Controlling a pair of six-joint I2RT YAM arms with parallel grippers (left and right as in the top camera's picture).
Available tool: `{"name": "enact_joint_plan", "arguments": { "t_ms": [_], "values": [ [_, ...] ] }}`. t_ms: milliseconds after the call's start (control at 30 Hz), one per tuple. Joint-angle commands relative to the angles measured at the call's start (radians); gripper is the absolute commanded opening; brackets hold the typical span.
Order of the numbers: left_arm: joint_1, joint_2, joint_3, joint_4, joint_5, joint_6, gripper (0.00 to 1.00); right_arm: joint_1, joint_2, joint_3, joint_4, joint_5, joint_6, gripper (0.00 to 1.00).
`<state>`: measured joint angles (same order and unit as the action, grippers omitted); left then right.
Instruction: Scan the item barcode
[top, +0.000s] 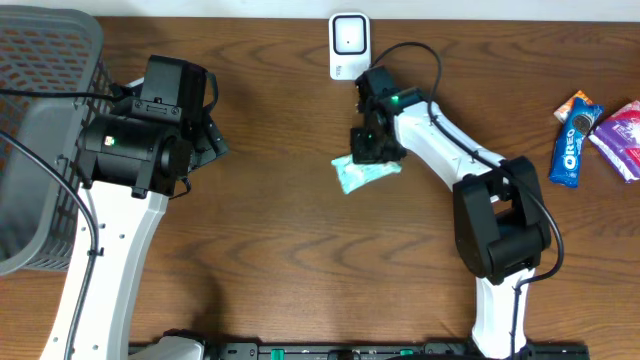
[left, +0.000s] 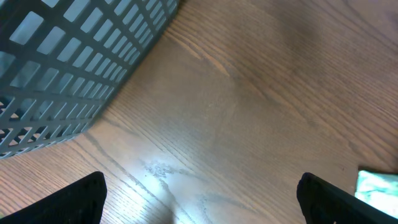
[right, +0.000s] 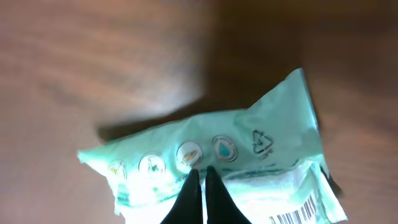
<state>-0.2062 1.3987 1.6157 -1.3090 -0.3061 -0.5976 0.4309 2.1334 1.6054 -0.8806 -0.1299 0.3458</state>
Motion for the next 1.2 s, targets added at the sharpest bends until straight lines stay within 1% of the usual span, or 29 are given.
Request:
{"name": "enact_joint_plan", "arguments": {
  "t_ms": [0, 133, 300, 400, 533, 667, 733, 800, 900, 1000, 1067, 1167],
  "values": [
    [0.003, 0.004, 0.008, -0.004, -0.02, 0.01, 0.98, 0.014, 0.015, 0.079, -0.061, -0.064, -0.033, 0.01],
    [0.003, 0.004, 0.008, -0.004, -0.02, 0.01, 0.98, 0.009, 0.015, 0.153, -0.128, -0.029, -0.033, 0.01],
    [0.003, 0.004, 0.008, -0.004, -0.02, 0.01, 0.98, 0.011, 0.016, 0.157, -0.163, -0.029, -0.051, 0.03],
    [0.003, 0.004, 0.008, -0.004, -0.02, 0.01, 0.98, 0.017, 0.016, 0.137, -0.19, -0.029, -0.055, 0.01],
    [0.003, 0.004, 0.008, -0.004, -0.02, 0.01, 0.98, 0.03, 0.016, 0.076, -0.193, -0.029, -0.053, 0.01],
    [0.003, 0.004, 0.008, -0.004, -0.02, 0.01, 0.98, 0.04, 0.016, -0.009, -0.147, -0.027, -0.029, 0.01],
    [0.003, 0.004, 0.008, -0.004, -0.02, 0.01, 0.98, 0.041, 0.016, -0.052, -0.117, -0.023, -0.028, 0.03],
    [0.003, 0.004, 0.008, -0.003, -0.02, 0.01, 0.98, 0.041, 0.016, -0.072, -0.12, 0.015, -0.028, 0.01],
    [0.003, 0.004, 0.008, -0.004, -0.02, 0.01, 0.98, 0.031, 0.016, -0.08, -0.137, 0.151, -0.011, 0.01],
    [0.003, 0.004, 0.008, -0.004, -0.02, 0.01, 0.98, 0.013, 0.016, -0.068, -0.127, 0.27, -0.01, 0.04],
    [0.003, 0.004, 0.008, -0.003, -0.02, 0.01, 0.98, 0.001, 0.016, -0.058, -0.087, 0.337, -0.016, 0.06],
    [0.003, 0.004, 0.008, -0.003, -0.02, 0.01, 0.98, -0.008, 0.016, -0.036, -0.007, 0.337, -0.085, 0.08]
  ]
}}
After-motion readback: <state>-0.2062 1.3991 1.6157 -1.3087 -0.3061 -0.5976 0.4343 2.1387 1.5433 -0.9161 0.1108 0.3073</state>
